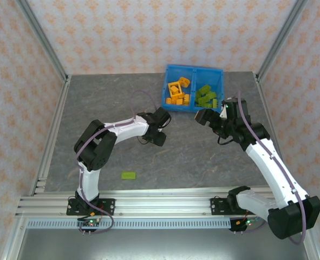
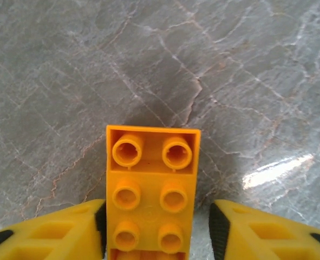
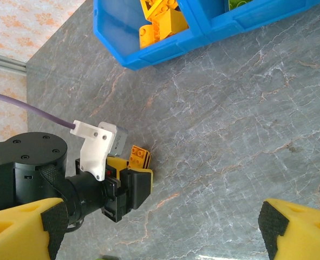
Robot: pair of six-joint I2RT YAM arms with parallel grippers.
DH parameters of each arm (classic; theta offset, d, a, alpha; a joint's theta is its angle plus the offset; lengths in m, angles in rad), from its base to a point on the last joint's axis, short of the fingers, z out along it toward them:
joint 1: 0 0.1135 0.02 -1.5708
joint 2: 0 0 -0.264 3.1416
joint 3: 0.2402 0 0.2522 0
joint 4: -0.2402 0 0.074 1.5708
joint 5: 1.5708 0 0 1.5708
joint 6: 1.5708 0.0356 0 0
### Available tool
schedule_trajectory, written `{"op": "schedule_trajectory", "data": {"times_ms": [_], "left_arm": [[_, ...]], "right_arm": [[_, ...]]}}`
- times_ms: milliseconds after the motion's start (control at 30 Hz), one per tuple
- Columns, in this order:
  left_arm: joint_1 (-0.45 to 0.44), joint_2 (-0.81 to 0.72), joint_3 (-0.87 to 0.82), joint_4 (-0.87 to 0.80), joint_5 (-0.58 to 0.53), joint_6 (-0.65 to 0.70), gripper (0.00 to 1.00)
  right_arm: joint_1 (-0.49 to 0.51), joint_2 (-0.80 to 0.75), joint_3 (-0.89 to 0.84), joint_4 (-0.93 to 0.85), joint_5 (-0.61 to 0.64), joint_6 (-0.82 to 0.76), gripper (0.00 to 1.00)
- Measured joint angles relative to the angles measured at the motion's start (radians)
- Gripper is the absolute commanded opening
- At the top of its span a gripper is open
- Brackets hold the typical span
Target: Sort the legos into containers by color
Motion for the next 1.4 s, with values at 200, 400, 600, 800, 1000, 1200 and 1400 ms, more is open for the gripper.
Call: {"op": "schedule_trajectory", "data": {"times_ms": [200, 400, 600, 800, 1000, 1200, 1400], "left_arm": [[0.000, -0.002, 0.000, 0.011, -0.002, -0.006, 0.38], [0.000, -0.084, 0.011, -0.012, -0.010, -0.005, 0.38], [0.000, -0.188, 0.210, -0.076, -0.069, 0.009, 0.38], [0.002, -0.138, 0.502, -0.092, -0.158, 0.052, 0.38], [0.031, 0.143, 0.856, -0.089, -0.158, 0.058, 0.37], [0.066, 0.516, 1.286, -0.124, -0.112, 0.003, 0.38], [0.097, 0.636, 1.333, -0.089, -0.051, -0.092, 0.38]], "right_arm": [[0.000, 0.000, 0.000, 0.000, 0.000, 0.000, 0.93], [0.000, 0.000, 0.000, 0.000, 0.000, 0.000, 0.93], [0.000, 0.000, 0.000, 0.000, 0.000, 0.000, 0.93], [0.000, -0.006, 0.000, 0.000, 0.001, 0.012, 0.93], [0.000, -0.033, 0.000, -0.006, 0.009, 0.022, 0.93], [0.000, -0.063, 0.000, -0.024, 0.024, 0.027, 0.93], [0.000, -0.097, -0.005, -0.033, 0.035, 0.041, 0.93]]}}
